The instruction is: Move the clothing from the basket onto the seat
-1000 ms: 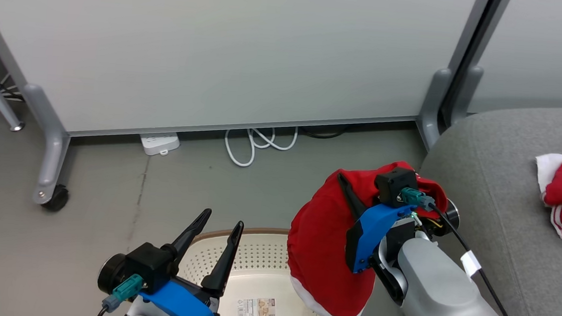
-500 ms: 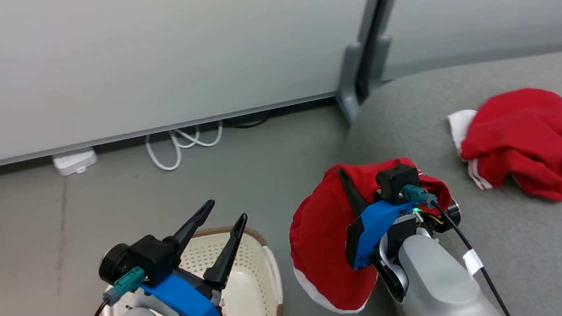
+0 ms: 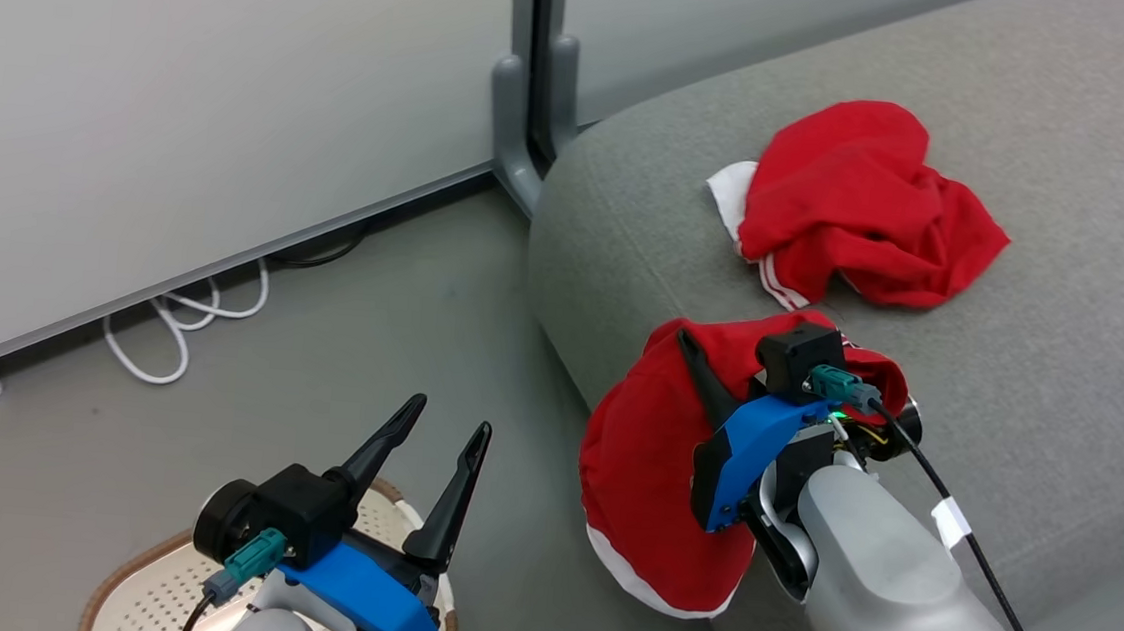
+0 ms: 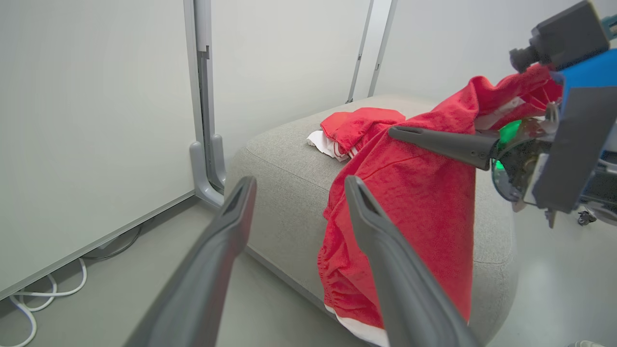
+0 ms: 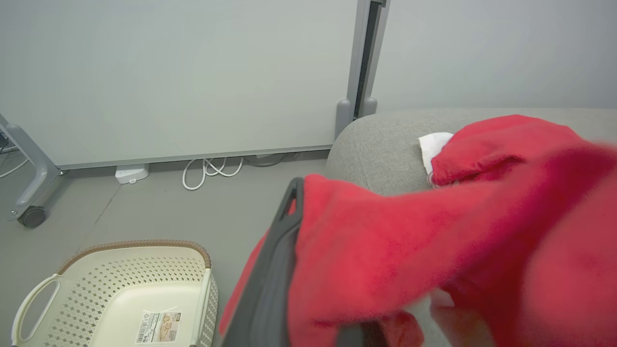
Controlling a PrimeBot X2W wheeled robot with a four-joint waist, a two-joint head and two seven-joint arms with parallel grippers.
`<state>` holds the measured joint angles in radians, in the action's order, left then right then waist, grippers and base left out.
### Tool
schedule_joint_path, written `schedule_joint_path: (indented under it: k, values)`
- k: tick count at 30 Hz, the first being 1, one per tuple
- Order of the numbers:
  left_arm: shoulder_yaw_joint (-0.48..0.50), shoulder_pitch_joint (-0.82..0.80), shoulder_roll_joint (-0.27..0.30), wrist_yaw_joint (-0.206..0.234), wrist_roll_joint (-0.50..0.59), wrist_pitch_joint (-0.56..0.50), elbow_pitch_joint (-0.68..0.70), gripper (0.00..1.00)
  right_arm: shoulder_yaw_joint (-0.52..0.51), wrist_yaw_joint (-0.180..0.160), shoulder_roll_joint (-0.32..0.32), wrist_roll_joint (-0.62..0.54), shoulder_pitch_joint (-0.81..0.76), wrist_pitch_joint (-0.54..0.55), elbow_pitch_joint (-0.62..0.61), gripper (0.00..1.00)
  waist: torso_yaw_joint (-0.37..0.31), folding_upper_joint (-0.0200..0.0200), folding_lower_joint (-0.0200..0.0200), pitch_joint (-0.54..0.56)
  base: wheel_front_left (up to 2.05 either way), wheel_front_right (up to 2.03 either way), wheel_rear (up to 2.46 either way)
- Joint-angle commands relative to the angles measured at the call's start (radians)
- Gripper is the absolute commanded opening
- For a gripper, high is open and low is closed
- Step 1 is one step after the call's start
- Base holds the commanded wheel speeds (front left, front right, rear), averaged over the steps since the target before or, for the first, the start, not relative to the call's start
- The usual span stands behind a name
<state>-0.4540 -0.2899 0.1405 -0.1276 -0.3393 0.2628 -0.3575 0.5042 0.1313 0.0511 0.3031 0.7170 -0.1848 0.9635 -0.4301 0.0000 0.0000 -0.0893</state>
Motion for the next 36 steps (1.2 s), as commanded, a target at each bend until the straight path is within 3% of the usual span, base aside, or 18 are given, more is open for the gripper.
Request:
schedule_joint_path:
  k: [1, 10, 24, 29, 36]
  values:
    - [0.005, -0.009, 0.006, -0.004, 0.000, 0.003, -0.003, 1.00, 0.001, -0.001, -0.001, 0.003, 0.000, -0.001, -0.005, 0.00, -0.025, 0.0000, 0.0000, -0.009, 0.00, 0.00, 0.00]
    - [-0.007, -0.014, 0.007, -0.004, -0.004, 0.003, -0.009, 1.00, -0.005, -0.001, -0.001, -0.003, -0.015, -0.003, -0.001, 0.00, -0.058, 0.0000, 0.0000, -0.015, 0.00, 0.00, 0.00]
    - [-0.022, -0.017, 0.023, -0.004, -0.011, 0.003, -0.004, 1.00, -0.054, -0.001, 0.000, 0.014, 0.022, 0.005, -0.004, 0.00, -0.022, 0.0000, 0.0000, -0.039, 0.00, 0.00, 0.00]
    - [-0.029, -0.037, 0.032, -0.004, -0.006, 0.003, 0.005, 1.00, -0.110, -0.001, 0.061, -0.007, 0.152, 0.056, -0.009, 0.00, -0.005, 0.0000, 0.0000, -0.073, 0.00, 0.00, 0.00]
    - [-0.057, -0.104, 0.046, -0.004, 0.002, 0.003, 0.035, 1.00, -0.227, -0.001, 0.223, -0.023, 0.383, 0.142, -0.034, 0.00, 0.059, 0.0000, 0.0000, -0.177, 0.00, 0.00, 0.00]
